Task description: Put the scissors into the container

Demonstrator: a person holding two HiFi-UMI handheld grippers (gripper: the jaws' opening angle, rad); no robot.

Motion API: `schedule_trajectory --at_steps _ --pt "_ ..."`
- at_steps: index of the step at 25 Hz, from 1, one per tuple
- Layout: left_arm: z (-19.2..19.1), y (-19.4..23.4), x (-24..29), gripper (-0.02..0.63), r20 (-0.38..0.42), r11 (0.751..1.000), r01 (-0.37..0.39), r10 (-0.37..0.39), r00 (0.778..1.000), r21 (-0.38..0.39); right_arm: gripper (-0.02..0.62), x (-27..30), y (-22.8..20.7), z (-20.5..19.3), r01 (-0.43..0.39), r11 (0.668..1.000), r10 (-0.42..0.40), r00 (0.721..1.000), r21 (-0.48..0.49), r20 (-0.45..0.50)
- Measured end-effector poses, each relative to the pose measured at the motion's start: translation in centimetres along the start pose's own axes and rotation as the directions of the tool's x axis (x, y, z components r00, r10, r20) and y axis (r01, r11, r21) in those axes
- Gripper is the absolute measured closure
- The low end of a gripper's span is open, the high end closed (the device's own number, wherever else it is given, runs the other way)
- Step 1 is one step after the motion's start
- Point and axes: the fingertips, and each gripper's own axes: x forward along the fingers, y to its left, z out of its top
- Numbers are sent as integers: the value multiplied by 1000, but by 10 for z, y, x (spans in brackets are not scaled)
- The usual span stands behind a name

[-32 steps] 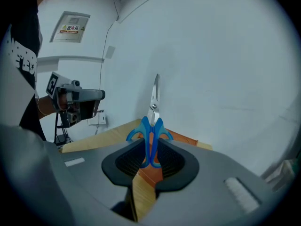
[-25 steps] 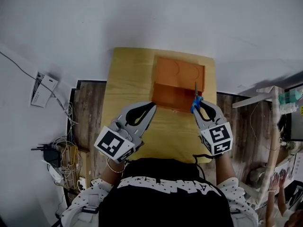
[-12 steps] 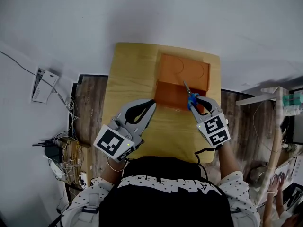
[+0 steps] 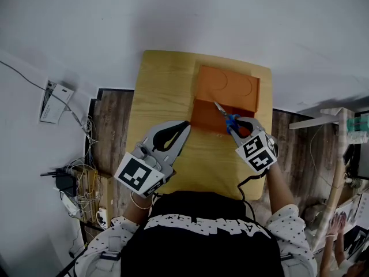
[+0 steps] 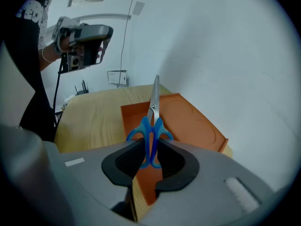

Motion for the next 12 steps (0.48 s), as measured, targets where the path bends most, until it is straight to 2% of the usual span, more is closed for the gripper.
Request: schedule_trajectory --at_steps 6,12 --pt "-2 7 -4 604 -7 1000 -20 20 1000 -3 497 19 2 -6 -20 986 4 995 -164 -100" --pt "-1 8 -2 604 2 1000 -18 18 1000 -17 497 35 3 -14 -64 982 37 988 -179 -150"
